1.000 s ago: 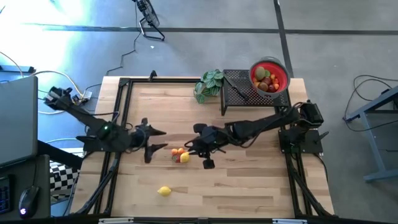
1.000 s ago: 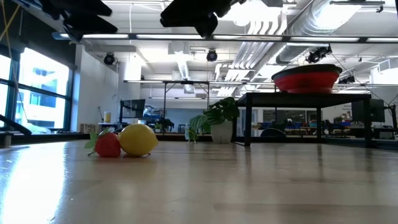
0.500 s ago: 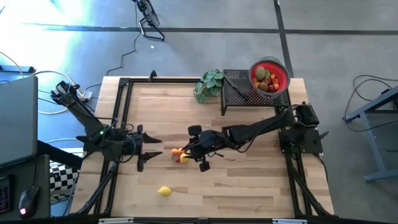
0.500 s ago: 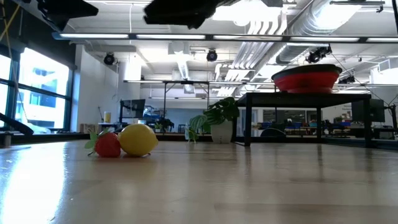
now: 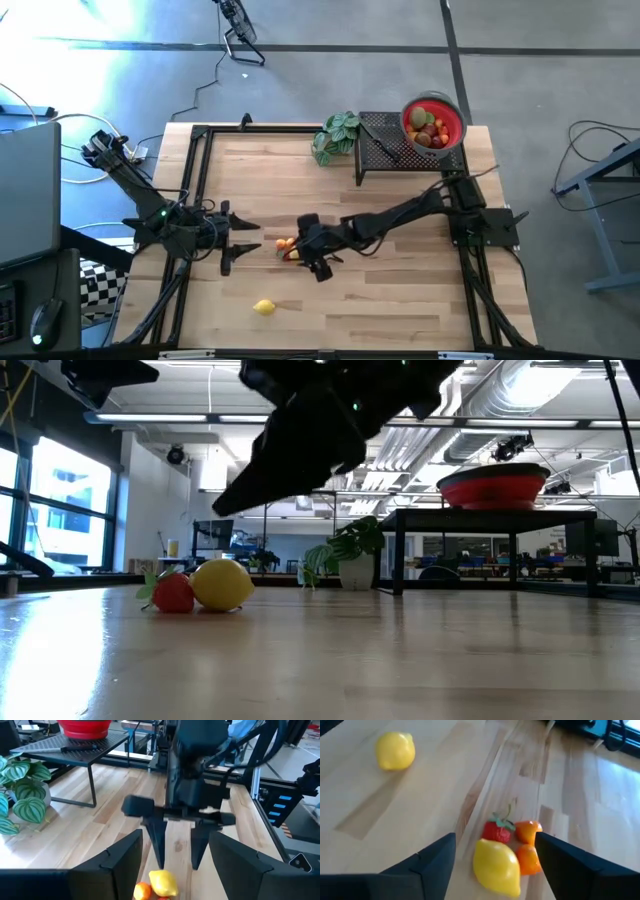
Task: Pick & Place Fruit
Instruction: Put the yellow lemon into the red strainer bowl
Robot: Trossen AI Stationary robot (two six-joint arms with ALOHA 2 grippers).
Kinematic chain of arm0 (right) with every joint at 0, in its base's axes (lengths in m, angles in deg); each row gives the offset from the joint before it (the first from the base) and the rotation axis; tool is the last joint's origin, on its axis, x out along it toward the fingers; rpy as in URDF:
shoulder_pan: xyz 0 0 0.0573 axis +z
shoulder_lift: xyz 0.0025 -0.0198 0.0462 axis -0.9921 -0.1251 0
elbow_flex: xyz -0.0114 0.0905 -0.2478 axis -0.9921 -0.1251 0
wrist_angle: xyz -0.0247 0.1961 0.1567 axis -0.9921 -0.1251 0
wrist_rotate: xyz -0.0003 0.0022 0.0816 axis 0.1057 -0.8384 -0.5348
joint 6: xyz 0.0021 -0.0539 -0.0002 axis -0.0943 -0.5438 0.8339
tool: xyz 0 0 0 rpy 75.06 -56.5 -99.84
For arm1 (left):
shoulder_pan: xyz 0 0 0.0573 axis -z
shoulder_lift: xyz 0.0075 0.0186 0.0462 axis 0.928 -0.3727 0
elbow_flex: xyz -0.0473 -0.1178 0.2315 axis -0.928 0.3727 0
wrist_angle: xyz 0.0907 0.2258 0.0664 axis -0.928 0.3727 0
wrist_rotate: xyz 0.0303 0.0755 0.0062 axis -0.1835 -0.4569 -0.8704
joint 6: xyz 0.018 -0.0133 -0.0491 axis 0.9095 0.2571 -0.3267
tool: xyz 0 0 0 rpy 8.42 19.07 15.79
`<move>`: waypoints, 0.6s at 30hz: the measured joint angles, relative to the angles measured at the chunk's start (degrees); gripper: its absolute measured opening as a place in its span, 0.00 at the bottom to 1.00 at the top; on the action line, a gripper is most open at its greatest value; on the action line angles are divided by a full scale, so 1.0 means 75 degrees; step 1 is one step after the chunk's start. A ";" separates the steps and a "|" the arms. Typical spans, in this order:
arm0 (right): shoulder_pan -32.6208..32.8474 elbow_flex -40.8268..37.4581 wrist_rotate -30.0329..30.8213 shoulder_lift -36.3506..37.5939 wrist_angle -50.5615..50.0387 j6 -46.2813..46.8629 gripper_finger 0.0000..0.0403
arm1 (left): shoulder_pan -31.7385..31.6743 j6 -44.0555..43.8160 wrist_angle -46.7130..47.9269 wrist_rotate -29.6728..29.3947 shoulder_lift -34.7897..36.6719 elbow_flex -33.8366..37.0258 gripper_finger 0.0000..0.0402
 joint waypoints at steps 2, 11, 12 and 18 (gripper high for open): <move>-0.0002 0.0000 -0.0010 -0.0168 0.0072 0.0002 0.67 | 0.0000 0.0002 -0.0002 -0.0008 0.0000 0.0000 0.55; -0.0093 0.0003 -0.0137 -0.0860 0.0531 0.0002 0.66 | 0.0000 0.0080 -0.0030 -0.0009 0.0000 0.0000 0.55; -0.0095 0.0002 -0.0113 -0.0880 0.0504 0.0002 0.66 | 0.0000 0.0081 -0.0033 -0.0008 0.0000 0.0000 0.55; -0.0159 0.0003 -0.0139 -0.0866 0.0469 0.0020 0.66 | -0.0003 0.0079 -0.0031 -0.0008 0.0000 0.0000 0.55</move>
